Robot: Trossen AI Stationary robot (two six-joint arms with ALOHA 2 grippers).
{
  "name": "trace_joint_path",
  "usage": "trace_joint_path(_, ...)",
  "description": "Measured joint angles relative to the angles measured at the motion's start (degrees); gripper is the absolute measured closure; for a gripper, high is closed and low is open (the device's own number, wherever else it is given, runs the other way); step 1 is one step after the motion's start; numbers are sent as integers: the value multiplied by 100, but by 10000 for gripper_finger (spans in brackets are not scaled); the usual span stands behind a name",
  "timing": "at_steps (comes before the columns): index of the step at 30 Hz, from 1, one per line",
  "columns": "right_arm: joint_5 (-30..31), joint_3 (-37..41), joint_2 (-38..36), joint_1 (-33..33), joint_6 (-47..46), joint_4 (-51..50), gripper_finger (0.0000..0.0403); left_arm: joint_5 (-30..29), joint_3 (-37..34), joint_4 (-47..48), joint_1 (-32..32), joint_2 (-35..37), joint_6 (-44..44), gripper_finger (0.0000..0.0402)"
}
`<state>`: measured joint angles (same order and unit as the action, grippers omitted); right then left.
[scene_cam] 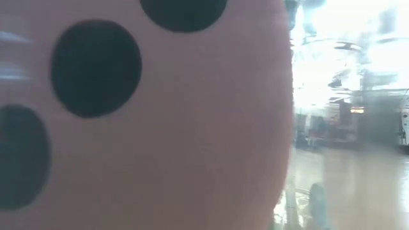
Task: Pick & Place Dice
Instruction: Put the small green dice into the transparent bin
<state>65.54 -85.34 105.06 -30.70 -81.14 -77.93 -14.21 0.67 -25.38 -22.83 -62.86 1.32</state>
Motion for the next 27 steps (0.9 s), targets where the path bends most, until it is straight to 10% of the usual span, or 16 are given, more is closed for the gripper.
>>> trace_joint_path(14, 4, 0, 0, 0, 37, 66, 160, 131, 0, -1149, -98, -1196, -608, 27)
trace_joint_path(27, -157, 0, 0, 0, 39, 70, 160, 909, 11, -1198, -381, -1472, -641, 203)
